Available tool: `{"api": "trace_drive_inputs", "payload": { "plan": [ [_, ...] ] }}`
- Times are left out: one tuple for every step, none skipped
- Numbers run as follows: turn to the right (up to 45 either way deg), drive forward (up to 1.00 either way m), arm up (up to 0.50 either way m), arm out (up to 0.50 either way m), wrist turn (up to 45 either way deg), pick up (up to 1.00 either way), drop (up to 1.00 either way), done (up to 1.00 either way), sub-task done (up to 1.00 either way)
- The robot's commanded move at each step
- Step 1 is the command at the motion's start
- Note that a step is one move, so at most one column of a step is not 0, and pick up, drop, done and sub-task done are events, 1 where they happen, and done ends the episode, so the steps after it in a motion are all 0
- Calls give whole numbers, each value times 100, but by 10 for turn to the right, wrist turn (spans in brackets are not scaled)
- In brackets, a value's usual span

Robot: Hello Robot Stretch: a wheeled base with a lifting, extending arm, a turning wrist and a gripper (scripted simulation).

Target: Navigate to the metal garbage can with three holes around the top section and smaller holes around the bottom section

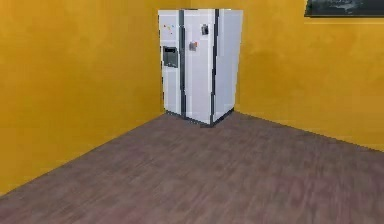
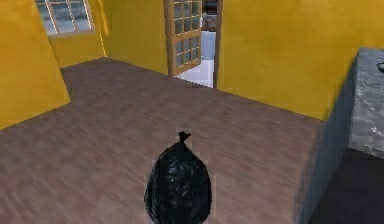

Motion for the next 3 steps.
{"api": "trace_drive_inputs", "payload": {
  "plan": [
    [0,20,0,0,0,0,0,0,0],
    [360,0,0,0,0,0,0,0,0],
    [0,85,0,0,0,0,0,0,0]
  ]
}}
